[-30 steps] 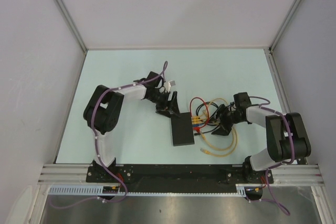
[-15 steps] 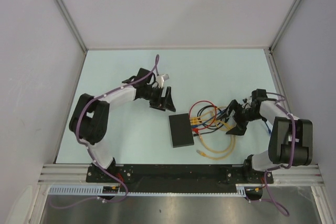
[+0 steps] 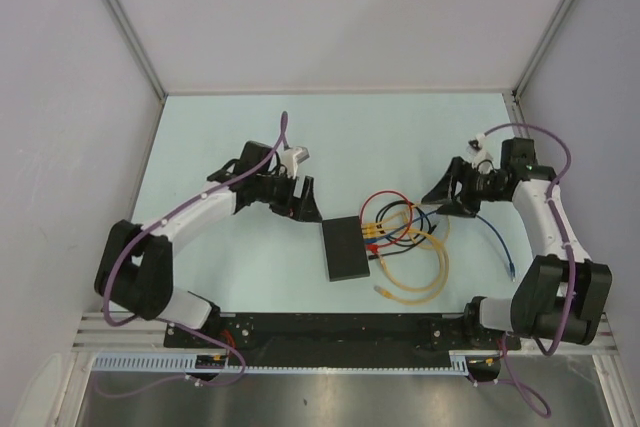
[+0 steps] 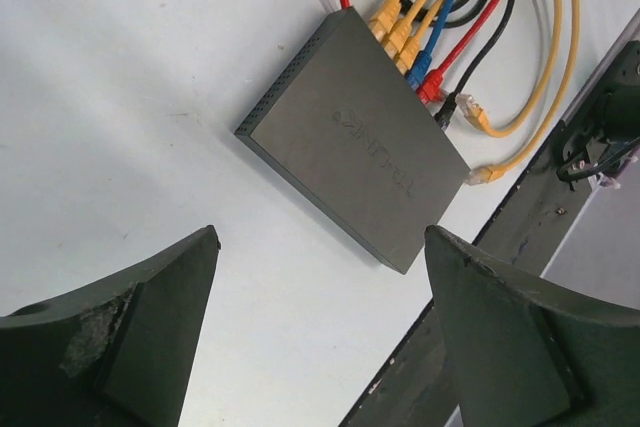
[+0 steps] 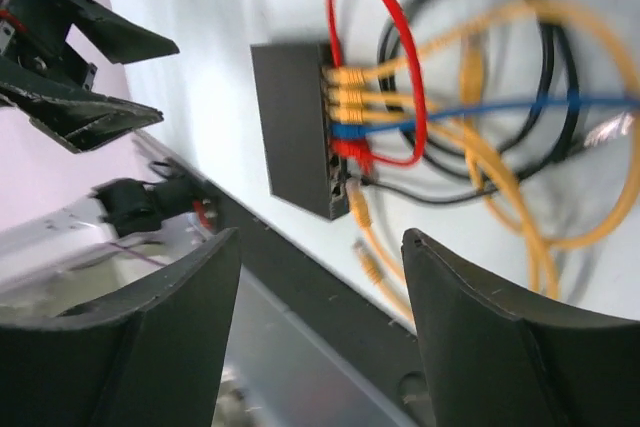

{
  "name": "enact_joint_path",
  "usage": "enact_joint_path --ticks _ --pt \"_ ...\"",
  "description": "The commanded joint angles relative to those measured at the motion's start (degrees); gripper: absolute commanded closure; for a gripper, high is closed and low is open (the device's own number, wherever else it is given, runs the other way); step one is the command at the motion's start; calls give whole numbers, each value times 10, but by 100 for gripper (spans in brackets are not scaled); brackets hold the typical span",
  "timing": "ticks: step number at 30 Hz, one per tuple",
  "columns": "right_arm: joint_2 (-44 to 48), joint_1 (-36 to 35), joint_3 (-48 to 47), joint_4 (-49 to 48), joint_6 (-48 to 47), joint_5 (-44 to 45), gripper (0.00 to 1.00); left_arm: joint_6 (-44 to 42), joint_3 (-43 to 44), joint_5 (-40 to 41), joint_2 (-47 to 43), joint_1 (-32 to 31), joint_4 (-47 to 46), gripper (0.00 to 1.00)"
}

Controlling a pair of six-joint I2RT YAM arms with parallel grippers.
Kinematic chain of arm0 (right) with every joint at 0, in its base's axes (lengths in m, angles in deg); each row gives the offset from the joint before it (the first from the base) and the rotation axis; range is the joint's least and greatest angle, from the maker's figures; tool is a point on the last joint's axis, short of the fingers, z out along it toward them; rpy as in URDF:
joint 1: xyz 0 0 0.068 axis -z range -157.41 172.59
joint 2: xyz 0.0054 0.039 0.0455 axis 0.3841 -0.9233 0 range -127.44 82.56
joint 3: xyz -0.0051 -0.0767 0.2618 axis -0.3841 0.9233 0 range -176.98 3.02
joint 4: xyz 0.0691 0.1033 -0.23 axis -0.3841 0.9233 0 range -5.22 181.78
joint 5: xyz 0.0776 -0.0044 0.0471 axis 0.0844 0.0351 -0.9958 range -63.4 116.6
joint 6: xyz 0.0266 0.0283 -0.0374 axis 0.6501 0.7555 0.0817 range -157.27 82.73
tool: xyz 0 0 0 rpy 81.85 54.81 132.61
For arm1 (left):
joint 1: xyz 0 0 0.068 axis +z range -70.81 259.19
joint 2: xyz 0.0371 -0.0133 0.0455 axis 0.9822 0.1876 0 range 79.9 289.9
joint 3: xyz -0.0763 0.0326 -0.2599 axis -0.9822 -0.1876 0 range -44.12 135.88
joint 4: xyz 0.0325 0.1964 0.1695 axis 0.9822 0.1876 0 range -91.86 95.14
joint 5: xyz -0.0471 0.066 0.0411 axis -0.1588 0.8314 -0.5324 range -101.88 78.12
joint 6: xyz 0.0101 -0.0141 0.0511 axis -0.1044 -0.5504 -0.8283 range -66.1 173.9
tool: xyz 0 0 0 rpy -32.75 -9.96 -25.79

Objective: Pull the plug from the switch port

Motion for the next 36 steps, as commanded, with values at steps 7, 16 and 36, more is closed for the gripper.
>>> enact_joint_path --ticks 7,16,36 --pt "-102 -156 -174 -53 -321 -46 39 -13 -73 26 -66 -1 -46 11" --pt "-252 -193 -188 -24 -390 -18 50 -225 -72 -48 -19 -65 15 40" --pt "-315 -156 -194 -102 -288 -44 51 -411 -17 -33 61 -295 28 84"
